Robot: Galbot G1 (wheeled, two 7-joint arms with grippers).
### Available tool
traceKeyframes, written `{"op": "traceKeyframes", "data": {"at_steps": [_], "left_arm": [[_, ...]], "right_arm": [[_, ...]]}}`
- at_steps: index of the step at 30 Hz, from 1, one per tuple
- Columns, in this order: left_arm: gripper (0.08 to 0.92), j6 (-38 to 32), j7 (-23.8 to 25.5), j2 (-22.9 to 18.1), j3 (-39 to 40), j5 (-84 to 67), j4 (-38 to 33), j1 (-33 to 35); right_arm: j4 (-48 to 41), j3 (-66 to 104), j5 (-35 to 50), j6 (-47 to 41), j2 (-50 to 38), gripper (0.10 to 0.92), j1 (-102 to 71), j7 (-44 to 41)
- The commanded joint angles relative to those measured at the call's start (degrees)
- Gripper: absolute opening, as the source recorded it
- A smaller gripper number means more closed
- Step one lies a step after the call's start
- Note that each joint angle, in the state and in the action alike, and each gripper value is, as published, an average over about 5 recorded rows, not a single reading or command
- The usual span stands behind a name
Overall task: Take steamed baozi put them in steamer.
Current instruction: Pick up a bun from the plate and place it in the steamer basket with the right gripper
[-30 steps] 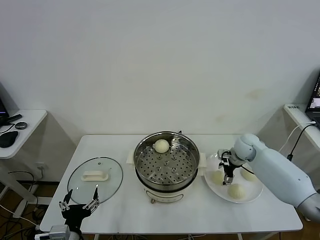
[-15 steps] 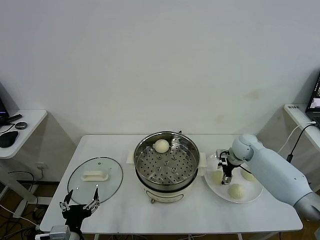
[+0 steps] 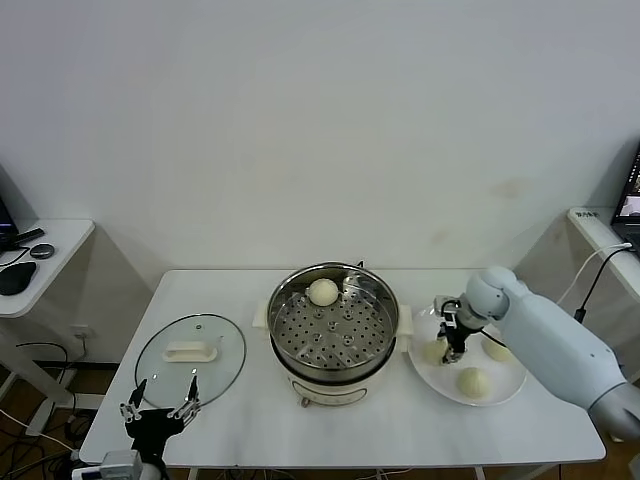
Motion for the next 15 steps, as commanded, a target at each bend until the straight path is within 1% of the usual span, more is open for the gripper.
{"op": "traceKeyframes", "data": {"at_steps": [1,7,10,15], "left_arm": [[0.823,-0.2,-0.1,-0.1,0.3,1.7,0.2,-0.5],[0.823,-0.6,-0.4,-0.2,0.7,3.0,0.4,-1.7],[0.823,-0.5,-0.4,0.1,0.9,2.6,0.0,-2.3],[0.823,-0.4,-0.5,0.0,1.2,1.5,-1.2,-3.1]], "right_arm": [[3.6,-3.1,5.7,-1.1,-3.9,0.552,7.1,-1.2],[9.1,-15.0,15.6,-3.7,-8.8,0.551,25.3,-3.6],[10.8,-23.2,20.8,-4.9,-8.0,0.551,35.6,-4.6],[12.9,-34.4,30.6,-7.7,-4.1,0.551,50.3,-6.1]]}}
